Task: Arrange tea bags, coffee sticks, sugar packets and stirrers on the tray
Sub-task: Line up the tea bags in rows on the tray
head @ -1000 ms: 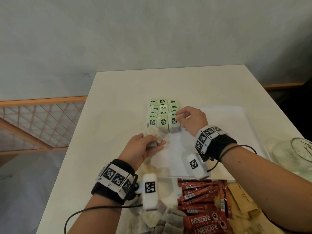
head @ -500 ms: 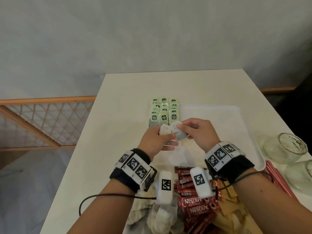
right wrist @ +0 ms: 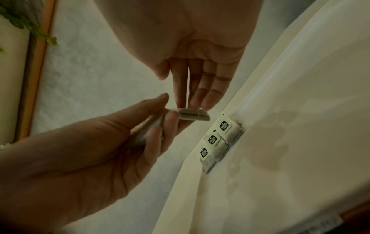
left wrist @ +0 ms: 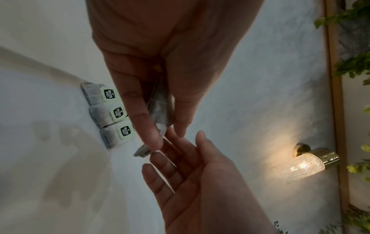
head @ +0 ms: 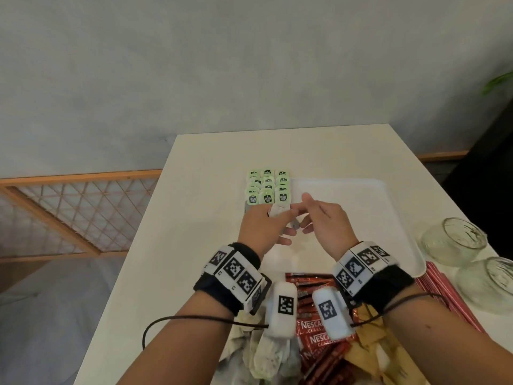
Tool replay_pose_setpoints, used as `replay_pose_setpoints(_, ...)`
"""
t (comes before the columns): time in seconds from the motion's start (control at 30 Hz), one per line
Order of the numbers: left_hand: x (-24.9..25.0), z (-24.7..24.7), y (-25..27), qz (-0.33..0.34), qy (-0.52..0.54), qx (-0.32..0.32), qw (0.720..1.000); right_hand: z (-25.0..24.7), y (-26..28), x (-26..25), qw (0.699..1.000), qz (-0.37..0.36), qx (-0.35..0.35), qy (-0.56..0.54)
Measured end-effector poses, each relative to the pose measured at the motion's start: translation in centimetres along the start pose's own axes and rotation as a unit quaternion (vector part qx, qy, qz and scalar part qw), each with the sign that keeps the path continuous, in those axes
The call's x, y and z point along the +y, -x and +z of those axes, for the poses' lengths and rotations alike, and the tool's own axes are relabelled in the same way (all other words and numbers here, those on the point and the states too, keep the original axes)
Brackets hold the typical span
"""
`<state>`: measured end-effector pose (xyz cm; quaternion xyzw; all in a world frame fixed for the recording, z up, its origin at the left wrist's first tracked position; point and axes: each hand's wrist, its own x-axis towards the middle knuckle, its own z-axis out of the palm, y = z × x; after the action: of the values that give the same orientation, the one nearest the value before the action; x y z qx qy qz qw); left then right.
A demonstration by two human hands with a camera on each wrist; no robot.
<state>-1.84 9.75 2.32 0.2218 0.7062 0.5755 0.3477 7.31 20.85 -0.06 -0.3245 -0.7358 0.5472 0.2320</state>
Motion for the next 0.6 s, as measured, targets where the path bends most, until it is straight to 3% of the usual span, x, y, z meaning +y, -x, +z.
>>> replay_pose_setpoints(0.13,-0.3,-0.5,-0.8,-0.017,-0.029,0.016,0.999,-0.2,0.4,-0.3,0.999,-0.006,-0.037,0.032)
replay_pose_setpoints(0.3,-1.4,-1.1,-1.5,-0.049,-0.040,-0.008,0.998,-0.3,-0.9,0.8,0.993,-0.050,-0.021,0.108)
replay_pose_setpoints(0.47,-2.3,-1.8,-2.0,-0.066,-0.034,-0.032,0.997,0.2,-2.4,1.8,0.987,-0.017,-0.071,0.141)
replay_pose_setpoints(0.6,-3.4,-3.0,-2.6,-0.091,-0.018,-0.015,0.996,1.0,-3.2,2.6,0.981,0.012,-0.105,0.160)
